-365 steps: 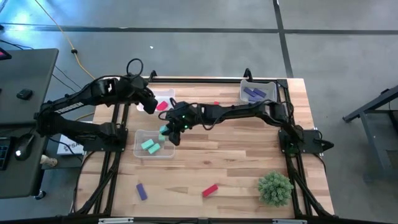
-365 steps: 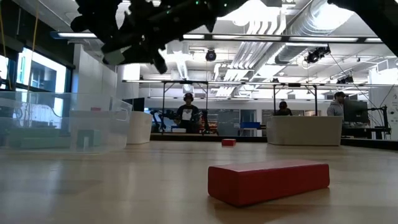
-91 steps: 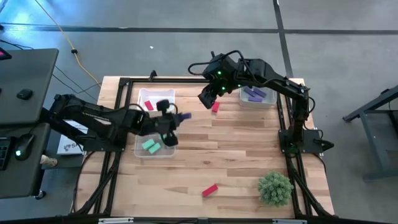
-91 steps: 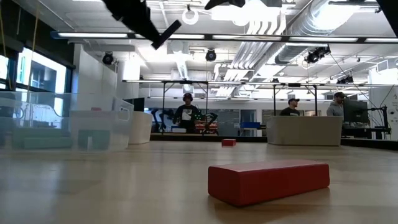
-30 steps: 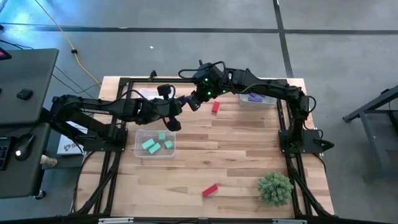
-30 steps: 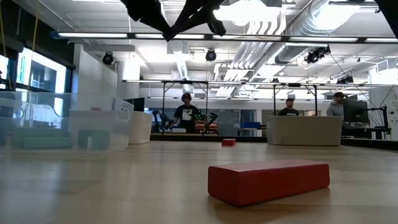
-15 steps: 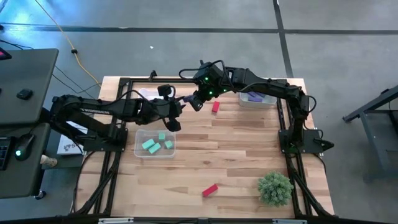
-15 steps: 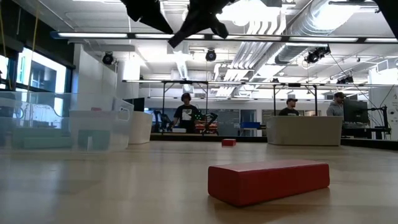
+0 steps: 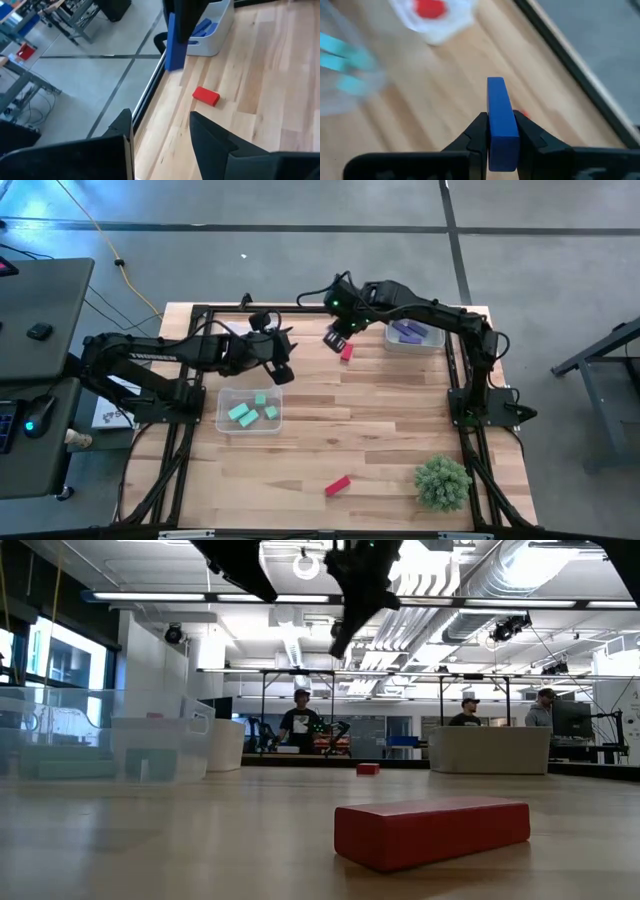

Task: Sort & place blocks by color
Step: Put the violet block into the gray bin

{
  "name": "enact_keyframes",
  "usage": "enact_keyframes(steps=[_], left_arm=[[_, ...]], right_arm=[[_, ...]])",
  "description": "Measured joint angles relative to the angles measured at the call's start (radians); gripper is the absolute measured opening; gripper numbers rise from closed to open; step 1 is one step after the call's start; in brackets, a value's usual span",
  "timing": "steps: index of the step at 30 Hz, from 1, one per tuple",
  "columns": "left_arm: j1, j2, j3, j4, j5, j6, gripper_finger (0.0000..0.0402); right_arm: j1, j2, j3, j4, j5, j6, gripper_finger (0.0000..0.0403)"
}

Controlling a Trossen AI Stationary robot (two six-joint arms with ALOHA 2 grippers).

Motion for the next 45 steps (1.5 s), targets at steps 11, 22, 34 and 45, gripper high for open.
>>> enact_keyframes(steps=[11, 22, 34, 45], left_arm=[[0.045, 0.0, 0.0, -0.001, 0.0, -0.001, 0.0102], [0.12, 0.0, 0.0, -0.001, 0.0, 0.006, 0.0102], [0.258, 0.0, 0.0, 0.098, -0.001, 0.048, 0.0101], [0.355, 0.0, 0.0, 0.164, 0.009, 0.225, 0.0101]], right_arm=[[-0.066, 0.0, 0.0, -0.156, 0.22, -0.073, 0.0043], [-0.145, 0.0, 0.0, -0.281, 0.366, 0.004, 0.0043], [-0.25, 0.0, 0.0, -0.395, 0.389, 0.25, 0.0043], [-0.279, 0.0, -0.004, -0.392, 0.417, 0.339, 0.0043]])
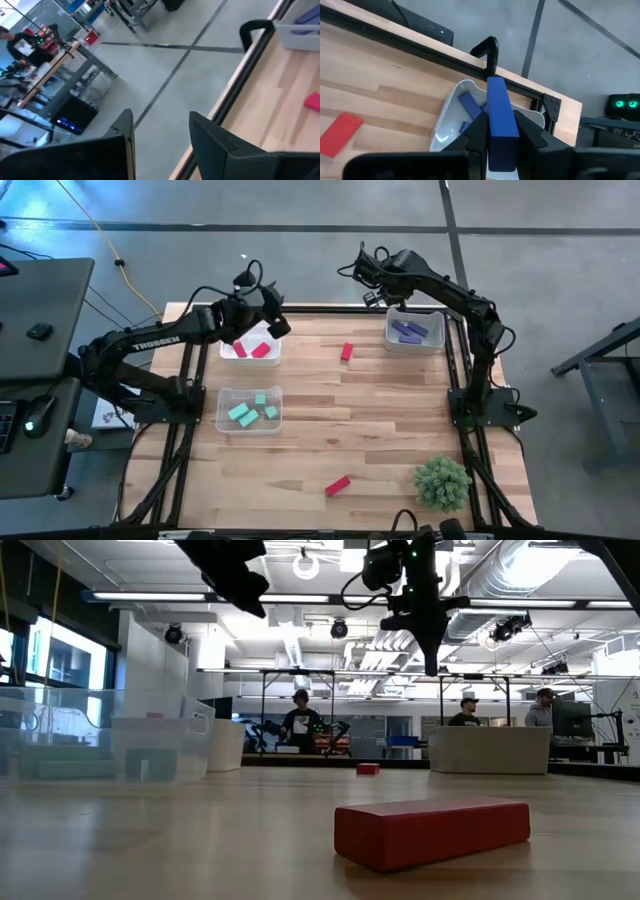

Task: Sort & place blocks by color
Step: Put the violet block into the gray bin

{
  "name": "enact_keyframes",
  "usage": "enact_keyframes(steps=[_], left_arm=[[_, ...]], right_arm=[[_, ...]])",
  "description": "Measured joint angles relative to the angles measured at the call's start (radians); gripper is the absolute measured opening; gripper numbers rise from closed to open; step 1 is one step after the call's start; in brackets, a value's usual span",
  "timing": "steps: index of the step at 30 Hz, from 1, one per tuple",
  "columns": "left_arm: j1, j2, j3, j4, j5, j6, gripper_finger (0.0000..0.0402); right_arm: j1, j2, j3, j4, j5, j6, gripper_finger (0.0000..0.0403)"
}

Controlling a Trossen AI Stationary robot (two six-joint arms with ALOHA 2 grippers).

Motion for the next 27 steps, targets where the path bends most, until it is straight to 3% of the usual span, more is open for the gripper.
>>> enact_keyframes(steps=[7, 16, 27], left_arm=[[0.049, 0.0, 0.0, 0.0, 0.025, 0.035, 0.0101], [0.105, 0.0, 0.0, 0.0, 0.16, 0.037, 0.0101], [0.124, 0.0, 0.0, -0.001, 0.167, 0.038, 0.0101]], right_arm=[[-0.007, 0.003, -0.179, 0.011, -0.009, 0.039, 0.0043], [-0.022, 0.003, -0.361, 0.109, -0.151, 0.039, 0.0043], [-0.092, 0.003, -0.487, 0.273, -0.322, -0.021, 0.0043]])
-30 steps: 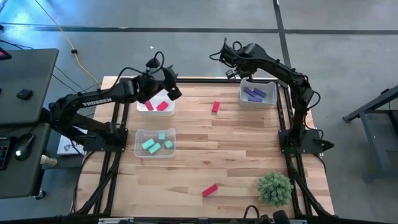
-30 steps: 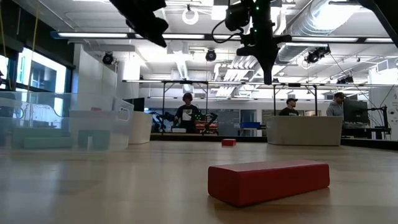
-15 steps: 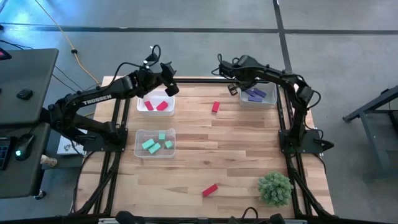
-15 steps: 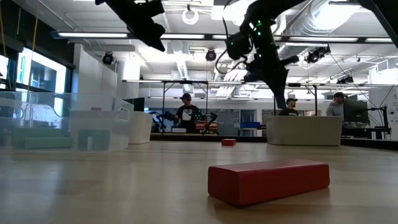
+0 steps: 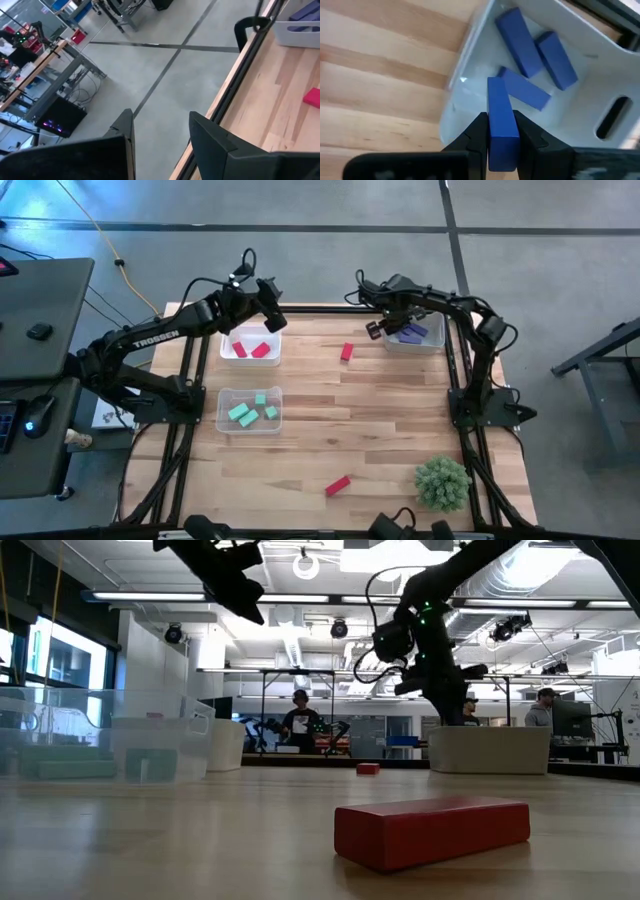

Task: Sort & place blocks by color
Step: Put the violet block into the gray bin

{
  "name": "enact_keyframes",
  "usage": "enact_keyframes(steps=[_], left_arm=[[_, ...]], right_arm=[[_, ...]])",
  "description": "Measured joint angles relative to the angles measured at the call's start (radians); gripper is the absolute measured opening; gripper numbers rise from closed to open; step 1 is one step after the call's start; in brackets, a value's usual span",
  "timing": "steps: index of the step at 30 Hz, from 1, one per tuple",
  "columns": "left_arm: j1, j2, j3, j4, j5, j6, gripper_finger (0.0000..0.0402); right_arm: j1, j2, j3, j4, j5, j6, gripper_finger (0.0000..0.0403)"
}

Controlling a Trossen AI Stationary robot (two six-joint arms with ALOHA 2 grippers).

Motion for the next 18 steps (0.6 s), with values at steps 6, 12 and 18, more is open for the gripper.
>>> enact_keyframes(steps=[6, 12, 18], left_arm=[[0.0, 0.0, 0.0, 0.0, 0.0, 0.0, 0.0101], [0.0, 0.0, 0.0, 0.0, 0.0, 0.0, 0.0101], [0.0, 0.0, 0.0, 0.0, 0.0, 0.0, 0.0101]], right_arm=[[-0.046, 0.0, -0.029, 0.077, -0.088, -0.035, 0.0043], [-0.091, 0.0, -0.033, 0.093, -0.162, -0.045, 0.0043], [-0.118, 0.0, -0.033, 0.092, -0.196, -0.051, 0.0048]])
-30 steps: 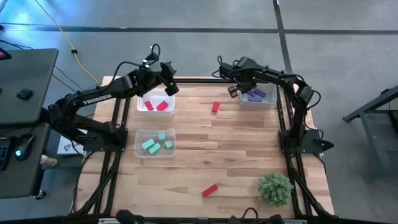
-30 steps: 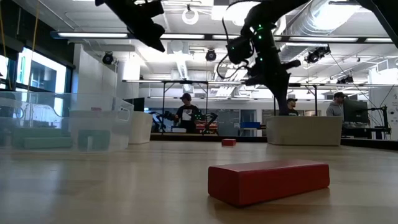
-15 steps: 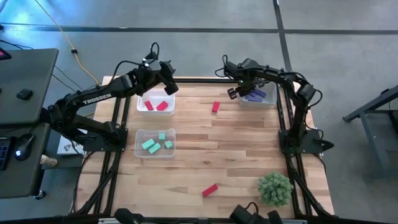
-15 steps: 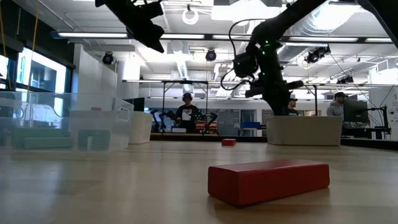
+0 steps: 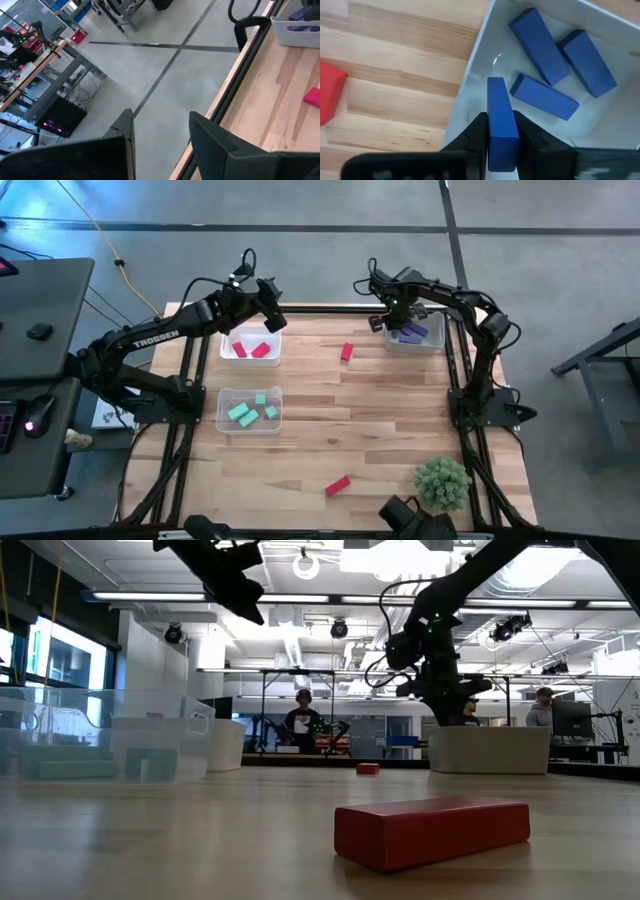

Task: Sort & place blocks by color
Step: Put the violet block into the gray bin, then put the red block into the white bin

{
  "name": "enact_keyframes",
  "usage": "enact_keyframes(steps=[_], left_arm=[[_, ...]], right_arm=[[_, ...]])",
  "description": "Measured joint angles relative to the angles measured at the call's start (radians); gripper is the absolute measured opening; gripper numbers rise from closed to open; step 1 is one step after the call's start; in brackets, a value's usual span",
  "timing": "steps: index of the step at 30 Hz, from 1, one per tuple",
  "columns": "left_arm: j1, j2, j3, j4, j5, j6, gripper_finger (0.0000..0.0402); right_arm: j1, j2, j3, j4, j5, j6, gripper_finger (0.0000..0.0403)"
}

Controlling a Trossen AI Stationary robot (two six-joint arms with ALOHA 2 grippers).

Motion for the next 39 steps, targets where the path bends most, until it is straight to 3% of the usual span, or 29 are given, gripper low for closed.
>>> enact_keyframes(steps=[13, 27, 39], left_arm=[[0.0, 0.0, 0.0, 0.0, 0.0, 0.0, 0.0101], [0.0, 0.0, 0.0, 0.0, 0.024, 0.0, 0.0101], [-0.005, 0.0, 0.0, -0.017, 0.098, -0.073, 0.0101]], right_arm=[[0.004, 0.0, 0.0, 0.001, 0.023, -0.026, 0.0124], [0.013, -0.117, 0.002, -0.029, 0.029, 0.006, 0.0129], [0.156, -0.232, 0.002, -0.005, -0.054, 0.022, 0.0129]])
